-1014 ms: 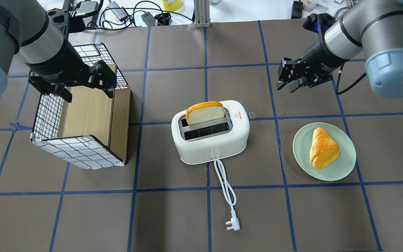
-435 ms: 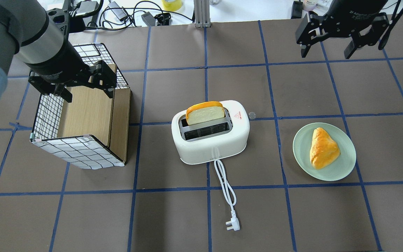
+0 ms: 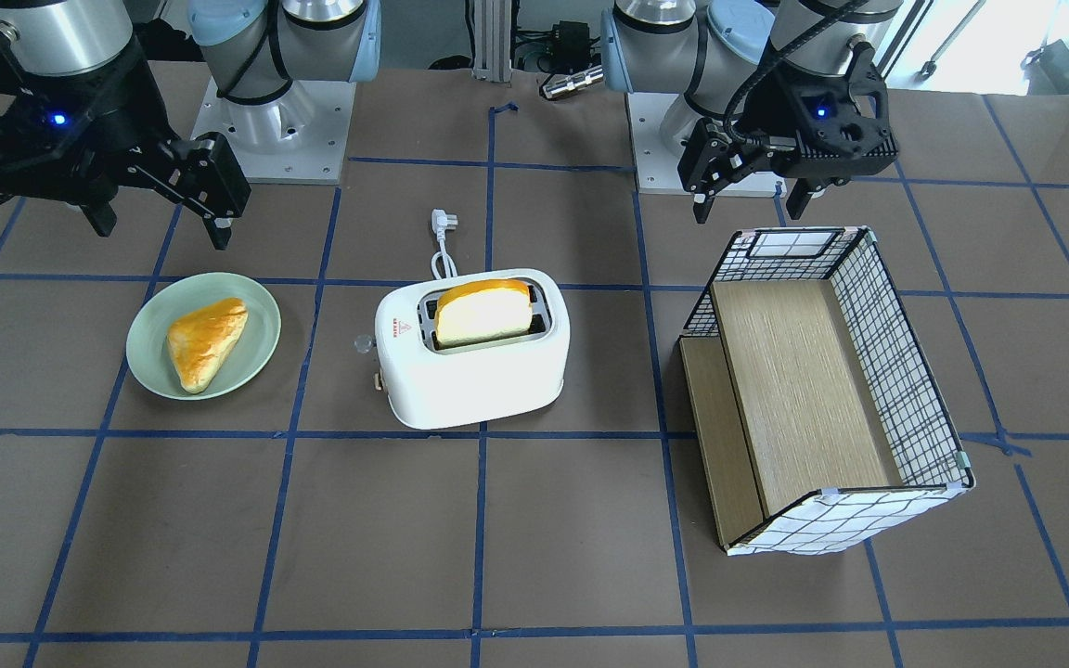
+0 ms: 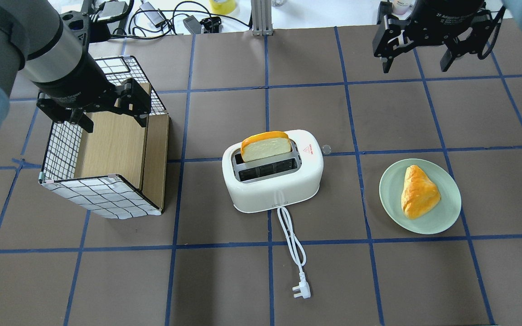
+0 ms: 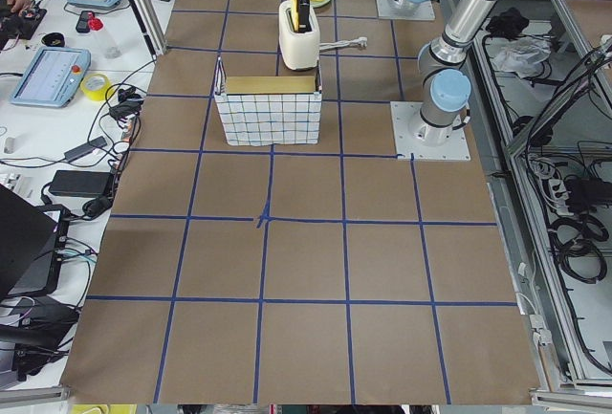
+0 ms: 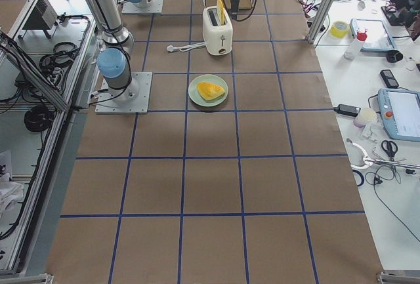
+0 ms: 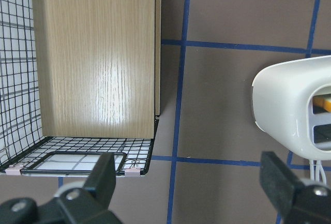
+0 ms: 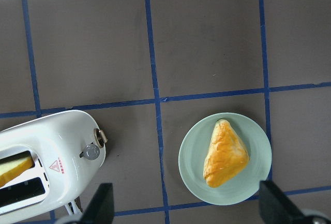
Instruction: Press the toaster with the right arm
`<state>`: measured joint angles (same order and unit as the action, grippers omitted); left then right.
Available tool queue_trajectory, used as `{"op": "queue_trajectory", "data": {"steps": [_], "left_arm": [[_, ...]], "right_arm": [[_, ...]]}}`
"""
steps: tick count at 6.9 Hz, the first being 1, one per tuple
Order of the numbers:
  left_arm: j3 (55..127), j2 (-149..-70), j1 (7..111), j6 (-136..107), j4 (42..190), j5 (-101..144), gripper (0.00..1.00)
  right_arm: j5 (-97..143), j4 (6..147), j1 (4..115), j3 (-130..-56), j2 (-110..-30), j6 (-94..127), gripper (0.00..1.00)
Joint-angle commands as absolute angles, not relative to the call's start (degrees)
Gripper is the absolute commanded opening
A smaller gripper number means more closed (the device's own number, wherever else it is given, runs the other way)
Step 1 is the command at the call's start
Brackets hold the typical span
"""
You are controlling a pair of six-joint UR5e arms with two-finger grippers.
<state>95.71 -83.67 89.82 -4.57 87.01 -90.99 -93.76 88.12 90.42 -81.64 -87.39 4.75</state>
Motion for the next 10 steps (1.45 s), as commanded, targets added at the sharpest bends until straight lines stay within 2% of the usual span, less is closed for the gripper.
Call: {"op": "queue_trajectory", "data": {"steps": [1,10], "left_arm": [[95.7,-83.7,89.8,-4.6,87.0,-91.0,1.00],[95.7,-83.7,89.8,-4.6,87.0,-91.0,1.00]], "right_arm": [[-93.6,88.3,90.5,-81.7,-87.4,4.6,1.00],[-92.5,88.4,90.5,-81.7,-87.4,4.2,1.00]]}}
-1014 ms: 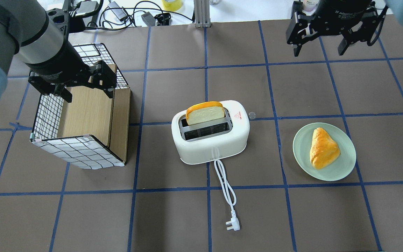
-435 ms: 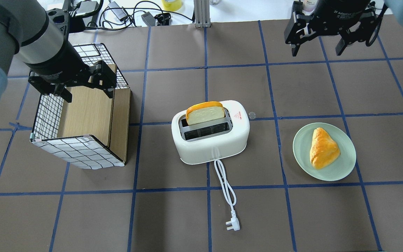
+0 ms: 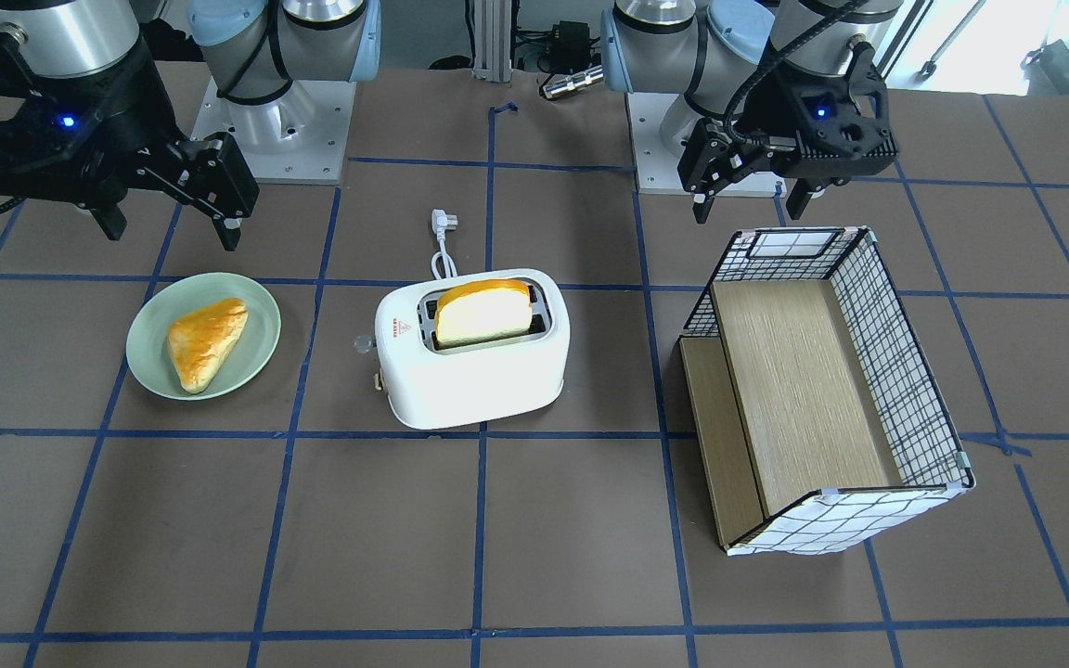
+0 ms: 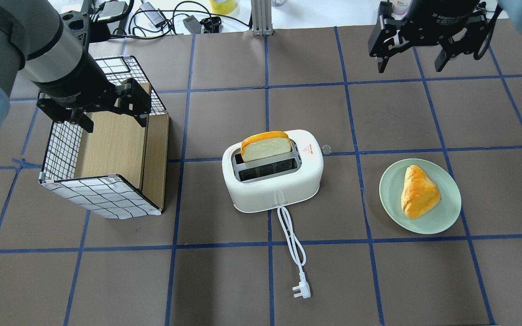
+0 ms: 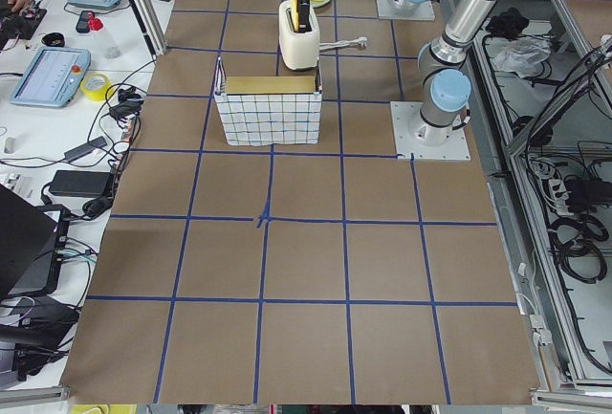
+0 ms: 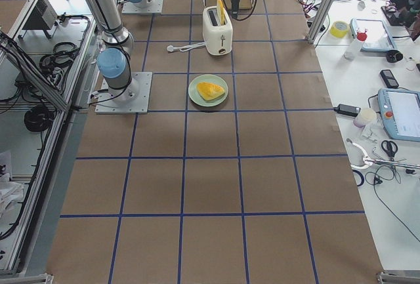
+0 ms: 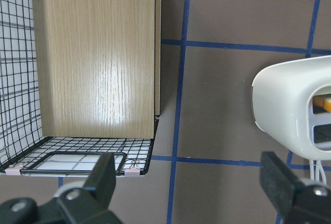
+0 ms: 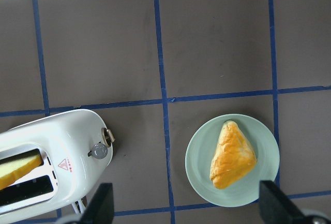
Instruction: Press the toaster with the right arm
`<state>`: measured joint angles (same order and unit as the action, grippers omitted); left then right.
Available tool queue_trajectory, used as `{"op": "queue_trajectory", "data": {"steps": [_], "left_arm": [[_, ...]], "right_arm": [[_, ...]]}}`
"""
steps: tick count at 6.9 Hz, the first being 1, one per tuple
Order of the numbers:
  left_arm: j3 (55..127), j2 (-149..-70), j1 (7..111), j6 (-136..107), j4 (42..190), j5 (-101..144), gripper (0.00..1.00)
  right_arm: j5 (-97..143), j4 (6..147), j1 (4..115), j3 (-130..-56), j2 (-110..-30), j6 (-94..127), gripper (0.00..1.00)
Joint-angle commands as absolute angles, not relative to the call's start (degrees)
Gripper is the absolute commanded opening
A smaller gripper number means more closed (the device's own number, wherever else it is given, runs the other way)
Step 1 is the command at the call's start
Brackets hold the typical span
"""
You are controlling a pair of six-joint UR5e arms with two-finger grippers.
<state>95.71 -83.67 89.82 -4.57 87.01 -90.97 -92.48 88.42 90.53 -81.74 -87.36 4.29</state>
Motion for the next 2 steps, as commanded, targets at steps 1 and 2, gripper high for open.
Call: {"op": "queue_trajectory", "data": {"steps": [1,2], "left_arm": [[95.7,-83.7,89.8,-4.6,87.0,-91.0,1.00],[95.7,-83.7,89.8,-4.6,87.0,-91.0,1.00]], "right_arm": [[-92.5,88.4,90.5,-81.7,-87.4,4.1,1.00],[-92.5,88.4,90.5,-81.7,-87.4,4.2,1.00]]}}
